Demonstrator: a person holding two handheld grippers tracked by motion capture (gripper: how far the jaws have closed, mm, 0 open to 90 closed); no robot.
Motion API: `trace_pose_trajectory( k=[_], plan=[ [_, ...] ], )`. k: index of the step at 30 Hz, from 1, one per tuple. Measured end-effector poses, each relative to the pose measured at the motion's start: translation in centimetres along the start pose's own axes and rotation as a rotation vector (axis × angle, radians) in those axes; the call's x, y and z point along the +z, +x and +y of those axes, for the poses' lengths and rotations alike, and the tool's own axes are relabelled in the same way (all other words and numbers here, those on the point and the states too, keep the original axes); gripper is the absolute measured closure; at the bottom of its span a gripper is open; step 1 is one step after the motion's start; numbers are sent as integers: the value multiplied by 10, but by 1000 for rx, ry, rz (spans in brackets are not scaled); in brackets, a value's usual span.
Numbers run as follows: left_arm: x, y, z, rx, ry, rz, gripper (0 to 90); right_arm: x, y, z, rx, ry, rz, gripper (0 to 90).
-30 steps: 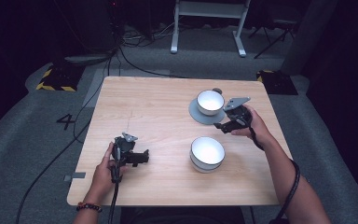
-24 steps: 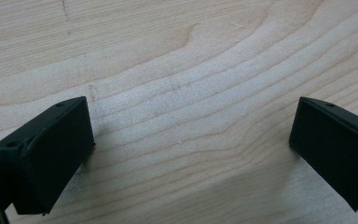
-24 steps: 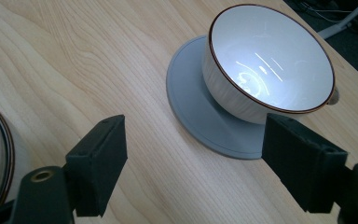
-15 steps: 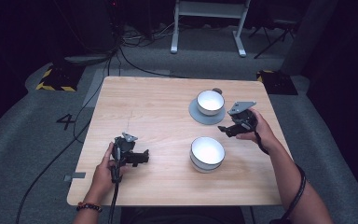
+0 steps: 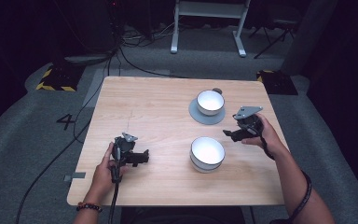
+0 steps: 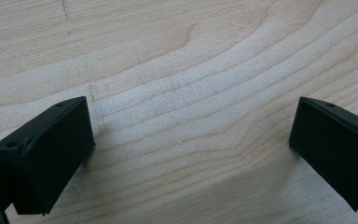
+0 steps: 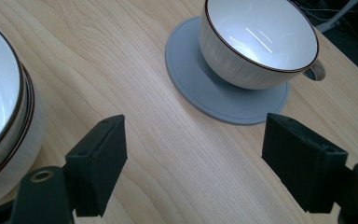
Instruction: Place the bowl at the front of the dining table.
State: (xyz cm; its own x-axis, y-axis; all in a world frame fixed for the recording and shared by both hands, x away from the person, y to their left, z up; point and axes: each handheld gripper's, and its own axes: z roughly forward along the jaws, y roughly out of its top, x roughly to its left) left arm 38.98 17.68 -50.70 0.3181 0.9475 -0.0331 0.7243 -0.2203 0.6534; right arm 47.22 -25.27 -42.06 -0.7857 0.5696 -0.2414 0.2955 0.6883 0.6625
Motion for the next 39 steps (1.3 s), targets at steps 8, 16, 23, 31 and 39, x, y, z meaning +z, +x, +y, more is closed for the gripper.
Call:
trace_pose_trajectory(
  k=[8, 16, 23, 31, 39],
  plan=[
    [0, 0, 0, 0, 0, 0, 0, -7, 2, -8, -9, 1, -21, 221],
    [0, 0, 0, 0, 0, 0, 0, -11, 8, -16, 13, 0, -21, 220],
    [0, 0, 0, 0, 0, 0, 0, -16, 11, -25, -17, 8, -13, 219],
    [0, 0, 0, 0, 0, 0, 0, -18, 18, -33, 15, 4, -14, 217],
    [0, 0, 0, 0, 0, 0, 0, -22, 23, -41, 13, 10, -13, 216]
  ],
)
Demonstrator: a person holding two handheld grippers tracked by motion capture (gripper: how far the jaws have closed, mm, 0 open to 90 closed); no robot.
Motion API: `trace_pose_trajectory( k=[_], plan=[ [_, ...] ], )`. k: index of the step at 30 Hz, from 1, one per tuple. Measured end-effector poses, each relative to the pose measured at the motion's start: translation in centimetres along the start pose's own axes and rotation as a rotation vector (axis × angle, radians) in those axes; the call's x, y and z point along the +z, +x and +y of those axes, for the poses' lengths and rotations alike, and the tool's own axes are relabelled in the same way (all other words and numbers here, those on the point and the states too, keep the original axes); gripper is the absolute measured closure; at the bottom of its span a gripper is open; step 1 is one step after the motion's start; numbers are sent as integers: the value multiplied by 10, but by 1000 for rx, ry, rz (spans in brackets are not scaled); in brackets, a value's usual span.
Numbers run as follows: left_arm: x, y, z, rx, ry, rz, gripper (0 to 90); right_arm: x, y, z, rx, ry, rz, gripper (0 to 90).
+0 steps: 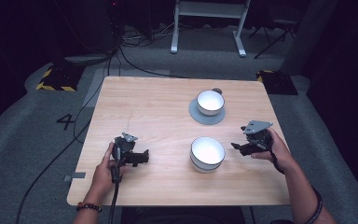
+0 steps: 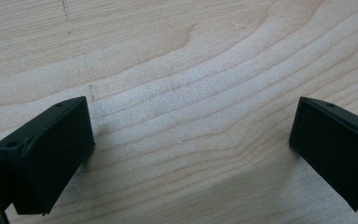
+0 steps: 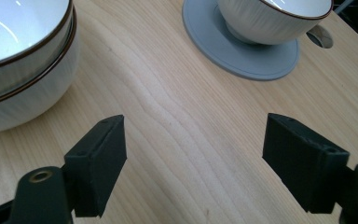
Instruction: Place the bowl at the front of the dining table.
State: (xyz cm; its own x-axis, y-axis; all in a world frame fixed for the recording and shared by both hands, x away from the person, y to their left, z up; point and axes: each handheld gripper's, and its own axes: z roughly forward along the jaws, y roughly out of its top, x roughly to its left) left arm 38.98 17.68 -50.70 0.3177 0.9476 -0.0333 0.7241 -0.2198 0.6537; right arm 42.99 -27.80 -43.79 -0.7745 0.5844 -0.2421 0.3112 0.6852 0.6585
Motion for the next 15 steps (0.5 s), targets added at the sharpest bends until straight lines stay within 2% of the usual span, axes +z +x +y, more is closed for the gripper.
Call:
trace_pose_trajectory(
  k=[4, 5, 6, 9, 10, 11, 15],
  plan=[
    [0, 0, 0, 0, 0, 0, 0, 0, 3, -5, 6, 2, 6, 215],
    [0, 0, 0, 0, 0, 0, 0, 0, 2, -7, -8, 2, 9, 215],
    [0, 0, 0, 0, 1, 0, 0, 0, 3, -7, 7, 2, 5, 215],
    [0, 0, 0, 0, 0, 0, 0, 1, 4, -12, -7, 12, 13, 214],
    [0, 0, 0, 0, 0, 0, 0, 0, 6, -13, -4, 26, -1, 214],
    [0, 0, 0, 0, 0, 0, 0, 1, 6, -14, 4, 24, 8, 214],
    [0, 0, 0, 0, 0, 0, 0, 2, 7, -20, -22, 32, 10, 211]
  ],
)
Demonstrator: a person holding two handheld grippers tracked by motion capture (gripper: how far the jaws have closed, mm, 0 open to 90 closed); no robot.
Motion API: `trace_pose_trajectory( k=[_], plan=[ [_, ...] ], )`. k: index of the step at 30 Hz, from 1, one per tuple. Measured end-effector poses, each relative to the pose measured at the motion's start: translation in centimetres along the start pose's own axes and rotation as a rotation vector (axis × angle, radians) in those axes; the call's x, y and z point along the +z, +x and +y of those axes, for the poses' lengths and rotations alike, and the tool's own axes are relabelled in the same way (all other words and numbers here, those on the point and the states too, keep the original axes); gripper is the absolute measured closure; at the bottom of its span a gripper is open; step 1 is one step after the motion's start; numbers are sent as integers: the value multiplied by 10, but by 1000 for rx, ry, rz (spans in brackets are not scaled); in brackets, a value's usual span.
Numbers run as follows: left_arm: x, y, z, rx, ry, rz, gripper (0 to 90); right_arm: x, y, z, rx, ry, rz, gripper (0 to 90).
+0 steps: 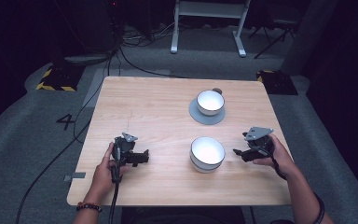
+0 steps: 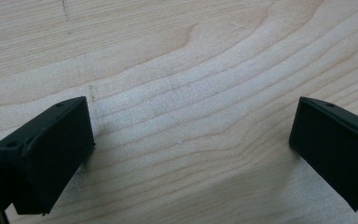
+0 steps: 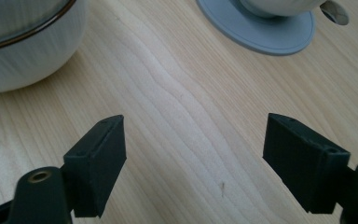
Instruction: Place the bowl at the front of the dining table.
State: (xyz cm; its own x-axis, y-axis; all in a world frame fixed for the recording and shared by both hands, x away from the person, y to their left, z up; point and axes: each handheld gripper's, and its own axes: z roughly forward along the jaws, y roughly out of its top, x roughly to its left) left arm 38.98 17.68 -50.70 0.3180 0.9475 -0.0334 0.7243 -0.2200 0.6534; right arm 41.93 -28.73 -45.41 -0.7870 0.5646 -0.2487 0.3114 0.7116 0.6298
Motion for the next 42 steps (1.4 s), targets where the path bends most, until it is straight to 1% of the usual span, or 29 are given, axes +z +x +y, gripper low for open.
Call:
trace_pose_trajectory(
  k=[1, 2, 3, 5, 6, 9, 10, 15, 16, 17, 18, 19, 20, 21, 22, 23, 24, 25, 27, 28, 29, 30, 31, 33, 34, 36, 37, 38, 42],
  plan=[
    [0, 0, 0, 0, 0, 0, 0, 0, 3, -1, 20, 2, -6, 211],
    [0, 0, 0, 0, 0, 0, 0, 0, 4, -2, 28, 6, -2, 211],
    [0, 0, 0, 0, 0, 0, 0, 1, 3, -3, 14, 6, -2, 211],
    [0, 0, 0, 0, 0, 0, 0, 1, 4, -6, 30, 8, 1, 210],
    [0, 0, 0, 0, 0, 0, 0, 1, 5, -7, 31, 9, -2, 210],
    [0, 0, 0, 0, 0, 0, 0, 1, 5, -12, 34, 15, 7, 208],
    [0, 0, 0, 0, 0, 0, 0, 2, 5, -14, 33, 8, 6, 207],
    [0, 0, 0, 0, 0, 0, 0, 1, 7, -24, 54, 22, 6, 198],
    [0, 0, 0, 0, 0, 0, 0, 1, 7, -27, 63, 19, 17, 198],
    [0, 0, 0, 0, 0, 0, 0, 1, 7, -28, 64, 20, 19, 196],
    [0, 0, 0, 0, 0, 0, 0, 1, 7, -30, 67, 18, 10, 194],
    [0, 0, 0, -1, -1, 0, 0, 1, 7, -33, 71, 14, 18, 194],
    [0, 0, 0, 0, -1, 0, 0, 1, 6, -35, 65, 16, 13, 194],
    [0, 0, 0, -1, -1, 0, 0, 2, 7, -37, 75, 12, 25, 194],
    [0, 0, 0, 0, 0, 0, 0, 1, 6, -40, 71, 19, 18, 193],
    [0, 0, 0, 0, 0, 0, 0, 1, 6, -41, 72, 18, 27, 193],
    [0, 0, 0, 0, 0, 0, 0, 2, 6, -44, 83, 12, 26, 193],
    [0, 0, 0, 0, 0, 0, 0, 2, 6, -46, 82, 15, 27, 191],
    [0, 0, 0, 0, 0, 0, 0, 2, 7, -50, 103, 10, 29, 189],
    [0, 0, 0, 0, 0, 0, 0, 2, 6, -52, 95, 3, 32, 188],
    [0, 0, 0, -1, -1, 0, 0, 2, 7, -53, 125, 3, 35, 186],
    [0, 0, 0, 0, 0, 0, 0, 2, 6, -56, 114, -5, 35, 184],
    [0, 0, 0, 0, 0, 0, 0, 1, 6, -57, 135, -9, 39, 186],
    [0, 0, 0, 0, 0, 0, 0, 0, 5, -60, 131, -16, 44, 181],
    [0, 0, 0, 0, 0, 0, 0, -1, 5, -62, 146, -23, 44, 176],
    [0, 0, 0, 1, 0, 0, 0, -1, 4, -66, 155, -38, 47, 175],
    [0, 0, 0, 0, -1, 0, 0, -1, 3, -68, 168, -49, 47, 174],
    [0, 0, 0, -2, -2, 1, 0, -1, 3, -71, 185, -60, 59, 173],
    [0, 0, 0, -2, -2, 1, 0, -1, -1, -79, 231, -86, 74, 155]
  ],
)
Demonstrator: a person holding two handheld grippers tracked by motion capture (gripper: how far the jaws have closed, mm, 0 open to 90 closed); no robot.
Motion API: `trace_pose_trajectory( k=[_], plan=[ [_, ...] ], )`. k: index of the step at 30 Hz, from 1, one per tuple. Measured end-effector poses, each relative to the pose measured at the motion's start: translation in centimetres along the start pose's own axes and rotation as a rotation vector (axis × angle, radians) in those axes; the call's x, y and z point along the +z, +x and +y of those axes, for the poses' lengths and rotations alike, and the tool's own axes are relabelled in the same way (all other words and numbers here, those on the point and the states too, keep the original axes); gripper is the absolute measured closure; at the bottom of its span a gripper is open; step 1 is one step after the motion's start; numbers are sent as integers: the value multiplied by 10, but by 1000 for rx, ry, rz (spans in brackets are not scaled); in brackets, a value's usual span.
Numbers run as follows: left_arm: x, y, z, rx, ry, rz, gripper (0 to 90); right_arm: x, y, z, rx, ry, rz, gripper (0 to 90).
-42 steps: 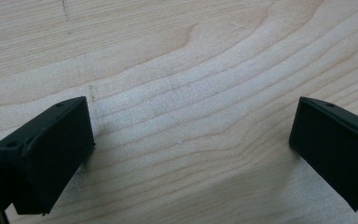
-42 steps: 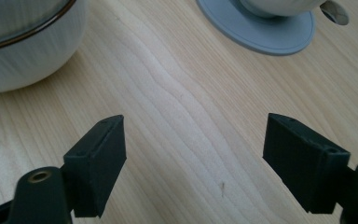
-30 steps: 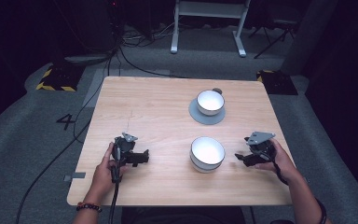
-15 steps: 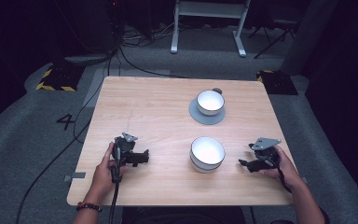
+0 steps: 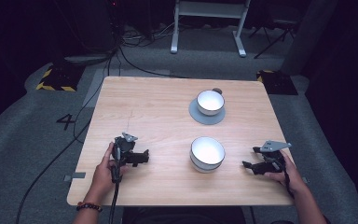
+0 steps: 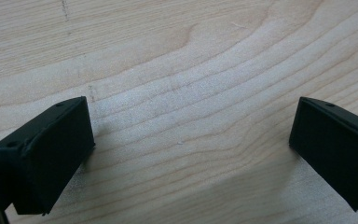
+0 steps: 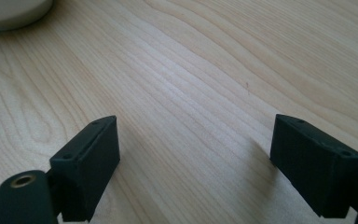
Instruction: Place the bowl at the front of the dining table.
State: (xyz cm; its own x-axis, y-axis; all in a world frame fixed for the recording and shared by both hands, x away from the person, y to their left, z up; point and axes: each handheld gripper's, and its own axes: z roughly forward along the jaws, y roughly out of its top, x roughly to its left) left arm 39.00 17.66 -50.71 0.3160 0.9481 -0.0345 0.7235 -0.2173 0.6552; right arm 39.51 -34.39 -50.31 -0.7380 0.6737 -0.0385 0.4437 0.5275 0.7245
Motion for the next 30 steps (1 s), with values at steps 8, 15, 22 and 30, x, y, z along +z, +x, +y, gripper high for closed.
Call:
trace_pose_trajectory(
  k=[8, 15, 22, 30],
  plan=[
    [0, 0, 0, 3, 2, -1, 0, -2, -1, -5, 30, -14, -1, 155],
    [0, 0, 0, 3, 2, -1, 0, -3, -1, -5, 31, -16, -3, 154],
    [0, 0, 0, 1, 1, 0, 0, -3, -1, -5, 30, -15, -3, 154],
    [0, 0, 0, 1, -1, -2, 0, -3, 0, -5, 32, -16, -4, 154]
  ],
)
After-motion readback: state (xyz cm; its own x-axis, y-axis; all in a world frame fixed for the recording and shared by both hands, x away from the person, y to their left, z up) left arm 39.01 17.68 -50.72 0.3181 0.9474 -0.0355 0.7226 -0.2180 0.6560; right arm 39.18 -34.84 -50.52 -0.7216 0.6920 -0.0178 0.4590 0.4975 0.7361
